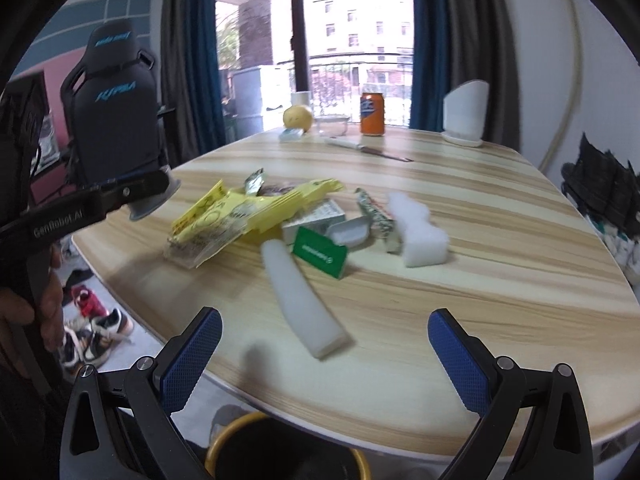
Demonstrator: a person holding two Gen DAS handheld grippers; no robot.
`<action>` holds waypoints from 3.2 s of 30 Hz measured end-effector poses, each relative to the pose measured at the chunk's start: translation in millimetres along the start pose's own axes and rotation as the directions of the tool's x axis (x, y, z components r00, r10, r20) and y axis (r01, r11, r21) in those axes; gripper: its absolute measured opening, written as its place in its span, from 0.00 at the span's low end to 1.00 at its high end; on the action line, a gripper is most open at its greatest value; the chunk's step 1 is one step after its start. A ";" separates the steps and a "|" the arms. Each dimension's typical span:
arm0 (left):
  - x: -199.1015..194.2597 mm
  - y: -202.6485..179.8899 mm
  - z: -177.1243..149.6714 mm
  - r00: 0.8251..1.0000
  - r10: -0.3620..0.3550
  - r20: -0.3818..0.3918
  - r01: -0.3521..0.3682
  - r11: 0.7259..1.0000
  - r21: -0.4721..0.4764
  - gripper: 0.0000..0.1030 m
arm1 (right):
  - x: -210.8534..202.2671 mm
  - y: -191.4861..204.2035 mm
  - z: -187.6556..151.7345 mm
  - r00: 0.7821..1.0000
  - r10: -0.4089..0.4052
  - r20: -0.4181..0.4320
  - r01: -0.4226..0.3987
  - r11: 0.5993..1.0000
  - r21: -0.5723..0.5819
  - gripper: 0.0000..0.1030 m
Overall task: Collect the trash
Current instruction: 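Lift the grey tape roll with the left gripper off the bag, then grasp the white foam strip with the right gripper while left holds tape, then carry tape roll and foam strip down over the yellow-rimmed bin with both tools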
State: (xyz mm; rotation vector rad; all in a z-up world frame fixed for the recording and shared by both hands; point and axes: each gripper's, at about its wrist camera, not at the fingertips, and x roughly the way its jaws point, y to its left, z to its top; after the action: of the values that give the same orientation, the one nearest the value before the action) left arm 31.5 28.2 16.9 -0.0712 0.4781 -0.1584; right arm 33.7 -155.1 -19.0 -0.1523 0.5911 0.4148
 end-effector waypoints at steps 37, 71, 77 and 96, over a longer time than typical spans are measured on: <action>-4.3 6.6 1.1 1.000 -0.012 0.002 0.012 1.000 -0.023 0.43 | 7.9 14.9 0.7 0.999 0.009 0.046 -0.004 0.995 -0.098 0.05; -44.0 -34.8 -20.8 0.996 -0.078 -0.035 0.080 0.996 0.051 0.43 | -78.4 2.7 4.9 0.982 0.039 0.182 -0.050 0.997 0.052 0.05; -60.8 -49.4 -29.3 0.994 -0.104 -0.041 0.106 0.992 0.064 0.43 | -104.0 10.4 -18.7 0.986 0.052 0.157 -0.065 0.995 0.077 0.05; -31.5 -76.1 -94.6 0.970 -0.124 -0.208 0.138 0.989 0.052 0.43 | -62.4 14.1 -88.5 0.998 0.023 -0.065 -0.011 0.984 0.177 0.05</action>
State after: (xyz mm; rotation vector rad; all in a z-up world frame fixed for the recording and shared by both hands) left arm -50.2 -44.4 -44.6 -0.0215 0.6730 -0.3129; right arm -64.2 -185.9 -56.6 0.0085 0.6926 0.3730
